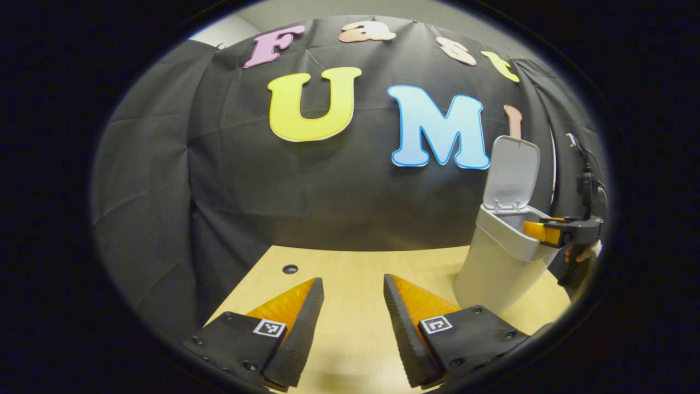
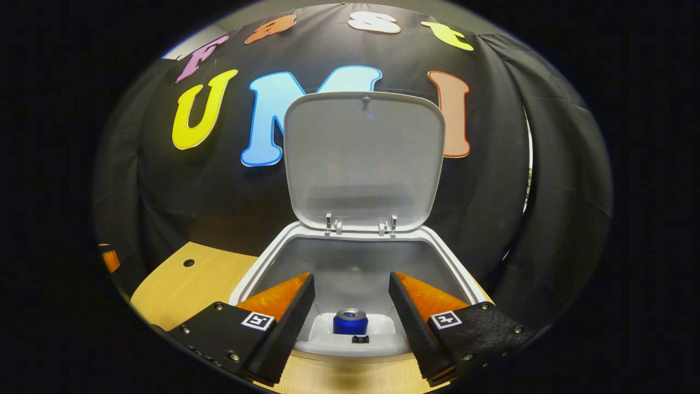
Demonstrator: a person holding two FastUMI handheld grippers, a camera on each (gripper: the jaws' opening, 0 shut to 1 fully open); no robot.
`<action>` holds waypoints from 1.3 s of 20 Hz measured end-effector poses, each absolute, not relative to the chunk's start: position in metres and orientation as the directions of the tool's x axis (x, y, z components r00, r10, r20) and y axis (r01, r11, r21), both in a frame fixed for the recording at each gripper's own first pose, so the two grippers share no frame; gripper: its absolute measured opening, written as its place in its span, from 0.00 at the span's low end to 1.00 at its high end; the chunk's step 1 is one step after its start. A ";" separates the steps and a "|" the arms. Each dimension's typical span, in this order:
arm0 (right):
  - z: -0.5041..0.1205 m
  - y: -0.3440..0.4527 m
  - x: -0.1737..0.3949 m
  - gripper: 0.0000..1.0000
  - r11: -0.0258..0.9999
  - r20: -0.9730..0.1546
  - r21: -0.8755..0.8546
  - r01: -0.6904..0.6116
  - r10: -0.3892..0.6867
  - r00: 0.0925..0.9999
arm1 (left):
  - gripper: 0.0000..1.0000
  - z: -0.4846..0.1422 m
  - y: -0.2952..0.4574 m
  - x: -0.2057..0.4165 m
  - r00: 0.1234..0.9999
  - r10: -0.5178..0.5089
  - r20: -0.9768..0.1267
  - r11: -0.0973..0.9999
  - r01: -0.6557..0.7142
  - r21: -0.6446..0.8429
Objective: Press the lid of the desktop garbage bin to open it, pick up the crumpled paper on the desktop and throw it into the bin, then pick up the pop can on the desktop and drop it into the bin, and finally close the garbage bin lid.
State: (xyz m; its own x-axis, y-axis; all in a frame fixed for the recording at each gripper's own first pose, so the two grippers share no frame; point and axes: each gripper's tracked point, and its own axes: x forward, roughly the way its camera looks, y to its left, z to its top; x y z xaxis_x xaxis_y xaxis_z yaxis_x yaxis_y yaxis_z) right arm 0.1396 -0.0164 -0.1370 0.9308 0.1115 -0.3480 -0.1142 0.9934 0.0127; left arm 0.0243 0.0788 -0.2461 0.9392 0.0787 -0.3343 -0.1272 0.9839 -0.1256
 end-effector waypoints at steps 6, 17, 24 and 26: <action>-0.134 -0.016 0.137 0.88 0.994 -0.355 0.028 -0.109 0.111 0.928 | 0.78 -0.244 0.077 0.024 0.942 0.074 -0.327 0.986 -0.118 -0.118; -0.043 -0.020 0.140 0.88 0.995 -0.168 0.001 -0.098 0.097 0.981 | 0.75 -0.248 0.068 0.029 0.943 0.045 -0.330 0.986 -0.094 -0.135; 0.028 -0.025 0.147 0.88 0.996 -0.018 -0.023 -0.086 0.085 0.996 | 0.78 -0.248 0.063 0.032 0.943 0.032 -0.333 0.986 -0.085 -0.146; 0.045 -0.027 0.151 0.88 0.996 0.014 -0.009 -0.084 0.084 0.996 | 0.78 -0.249 0.063 0.032 0.942 0.031 -0.335 0.985 -0.086 -0.152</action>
State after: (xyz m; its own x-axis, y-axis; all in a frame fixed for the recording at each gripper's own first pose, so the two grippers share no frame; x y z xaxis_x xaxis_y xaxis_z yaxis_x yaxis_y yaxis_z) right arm 0.1506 -0.0268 0.0447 0.9964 0.0839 0.0138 -0.0838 0.9964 -0.0086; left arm 0.0316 0.0627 -0.2491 0.9418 0.0309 -0.3346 -0.0863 0.9846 -0.1518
